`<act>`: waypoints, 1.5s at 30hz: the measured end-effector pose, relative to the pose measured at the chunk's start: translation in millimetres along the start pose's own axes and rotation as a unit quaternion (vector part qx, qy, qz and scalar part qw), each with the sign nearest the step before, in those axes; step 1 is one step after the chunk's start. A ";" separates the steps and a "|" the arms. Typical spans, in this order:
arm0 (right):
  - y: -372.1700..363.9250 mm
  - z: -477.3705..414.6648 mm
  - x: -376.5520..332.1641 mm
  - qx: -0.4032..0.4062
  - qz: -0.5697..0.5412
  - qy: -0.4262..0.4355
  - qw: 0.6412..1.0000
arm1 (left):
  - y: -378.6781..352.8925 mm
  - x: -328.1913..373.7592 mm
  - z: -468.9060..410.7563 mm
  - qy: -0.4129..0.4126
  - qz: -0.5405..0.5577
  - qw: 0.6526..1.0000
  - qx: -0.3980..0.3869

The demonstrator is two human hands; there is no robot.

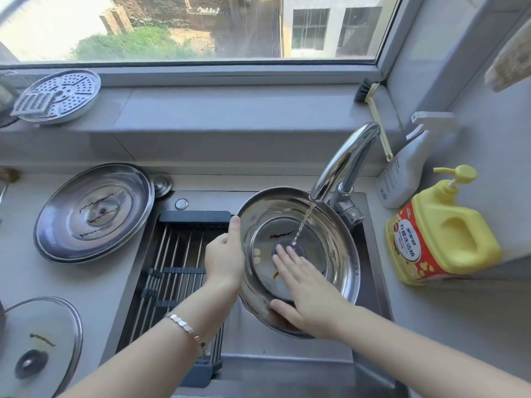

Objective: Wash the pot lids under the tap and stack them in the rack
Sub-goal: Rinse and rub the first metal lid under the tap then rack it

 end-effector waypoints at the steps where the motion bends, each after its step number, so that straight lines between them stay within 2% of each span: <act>1: -2.1 -7.7 -4.1 0.001 0.007 0.018 1.000 | 0.5 -0.7 2.4 -0.004 -0.004 1.000 -0.003; 3: 1.6 -23.9 8.6 0.036 0.019 0.000 0.999 | 4.5 -6.6 4.1 0.017 -0.007 1.000 0.001; 5: 9.1 -26.7 26.3 0.065 0.020 -0.072 0.995 | 8.5 -11.2 2.0 0.057 0.015 0.998 0.006; 6: 8.5 -23.9 24.5 0.064 0.026 -0.080 0.994 | 10.9 -12.3 0.9 0.067 0.022 0.997 0.010; 10: 0.2 -18.6 -17.7 0.081 0.061 0.072 0.992 | 11.8 -12.2 9.9 0.053 0.019 0.998 0.012; 11: 1.1 -25.0 -10.9 0.080 0.051 0.059 0.994 | 9.9 -14.7 14.1 0.061 0.017 0.998 0.005; 13: 10.3 -36.6 13.4 0.083 0.026 -0.018 0.996 | 7.8 -18.7 17.6 0.080 0.026 0.996 -0.005; 15: 12.2 -35.7 11.7 0.079 0.021 -0.037 0.996 | 8.8 -20.5 16.9 0.091 0.037 0.995 0.002; 18: -1.0 -22.5 -24.8 0.028 0.046 0.064 0.996 | 14.0 -19.5 16.1 0.097 0.056 0.993 0.023; 19: 1.1 -24.7 -23.2 0.063 0.069 0.090 0.992 | 14.9 -19.1 16.0 0.097 0.058 0.993 0.024; 20: 5.7 -29.8 -11.7 0.051 0.075 0.065 0.994 | 16.4 -17.7 15.8 0.094 0.056 0.994 0.024; 21: 12.5 -35.1 2.7 0.084 0.070 0.028 0.994 | 18.4 -14.7 15.3 0.088 0.052 0.994 0.026; 23: 20.3 -35.4 17.1 0.083 0.050 -0.050 0.994 | 21.8 -10.5 12.6 0.074 0.047 0.996 0.033; 27: 5.4 -23.6 -16.0 0.067 0.074 0.055 0.994 | 28.4 -7.6 15.4 0.049 0.039 0.997 0.048; 29: 8.4 -26.0 4.9 0.071 0.072 0.019 0.995 | 29.6 -5.8 18.4 0.047 0.042 0.997 0.048; 31: 12.6 -23.7 21.0 0.055 0.033 -0.081 0.995 | 30.4 -1.5 19.2 0.037 0.040 0.997 0.055; 32: 11.3 -20.1 16.1 0.052 0.018 -0.088 0.995 | 31.3 0.3 19.1 0.030 0.033 0.997 0.061; 35: -1.3 -7.5 -8.9 0.001 0.005 -0.031 0.999 | 36.0 1.1 17.0 0.013 0.016 0.997 0.079; 39: 9.7 -9.6 19.8 0.000 0.043 -0.114 0.993 | 41.5 3.5 16.7 0.012 0.016 0.996 0.087; 43: -10.0 5.3 -11.4 -0.068 0.000 -0.058 0.996 | 45.9 6.1 13.4 0.002 0.016 0.994 0.109; 45: -5.6 0.6 -0.6 -0.053 0.018 -0.071 0.996 | 47.2 4.1 11.7 0.014 0.020 0.993 0.116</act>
Point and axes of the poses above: each hand's wrist, its own z-axis away from the middle knuckle, its own y-axis out of the back of the hand, x = y × z, the point moved 6 cm from there along -z, towards the middle knuckle, and after that the axes turned 15 degrees about x, right-handed, at the moved point
